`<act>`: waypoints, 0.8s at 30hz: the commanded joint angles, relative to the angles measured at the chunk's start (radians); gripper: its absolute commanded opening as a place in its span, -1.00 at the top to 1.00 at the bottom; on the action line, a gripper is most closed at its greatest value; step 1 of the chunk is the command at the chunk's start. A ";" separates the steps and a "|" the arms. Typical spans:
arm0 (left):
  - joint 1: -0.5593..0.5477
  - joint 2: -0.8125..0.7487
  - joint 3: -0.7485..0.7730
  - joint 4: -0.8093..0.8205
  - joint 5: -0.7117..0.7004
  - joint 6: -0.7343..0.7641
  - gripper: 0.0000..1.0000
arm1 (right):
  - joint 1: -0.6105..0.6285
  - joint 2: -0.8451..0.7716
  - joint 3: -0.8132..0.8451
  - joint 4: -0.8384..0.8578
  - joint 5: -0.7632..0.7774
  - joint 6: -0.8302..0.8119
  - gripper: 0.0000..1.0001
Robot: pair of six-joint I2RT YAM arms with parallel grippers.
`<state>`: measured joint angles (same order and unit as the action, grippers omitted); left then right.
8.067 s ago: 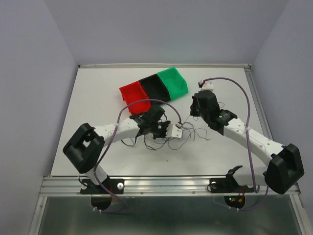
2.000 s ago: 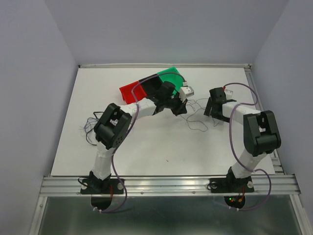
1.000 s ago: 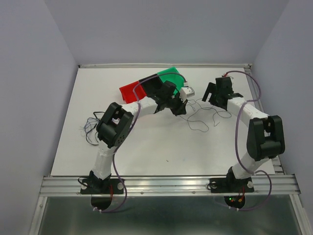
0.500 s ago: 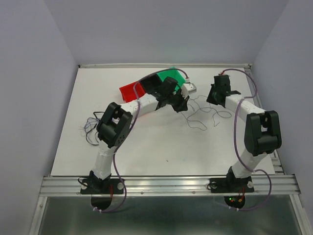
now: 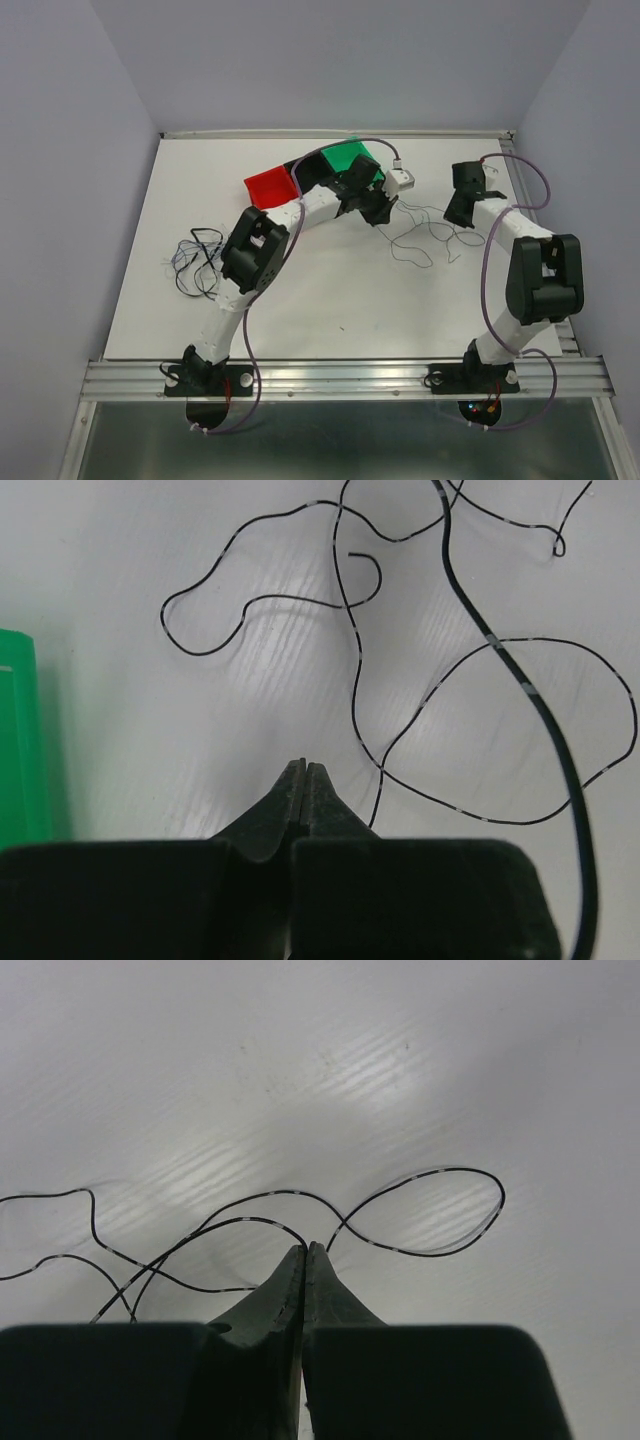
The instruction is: Untangle the cables
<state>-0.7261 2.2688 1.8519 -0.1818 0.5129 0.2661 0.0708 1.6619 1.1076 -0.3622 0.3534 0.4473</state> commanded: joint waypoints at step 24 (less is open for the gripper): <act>-0.064 0.029 0.061 -0.053 -0.045 0.024 1.00 | -0.035 0.154 -0.038 0.011 0.065 -0.004 -0.91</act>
<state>-0.7845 2.3245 1.8992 -0.2443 0.4664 0.2733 0.0517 1.7947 1.0988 -0.3763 0.3885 0.4419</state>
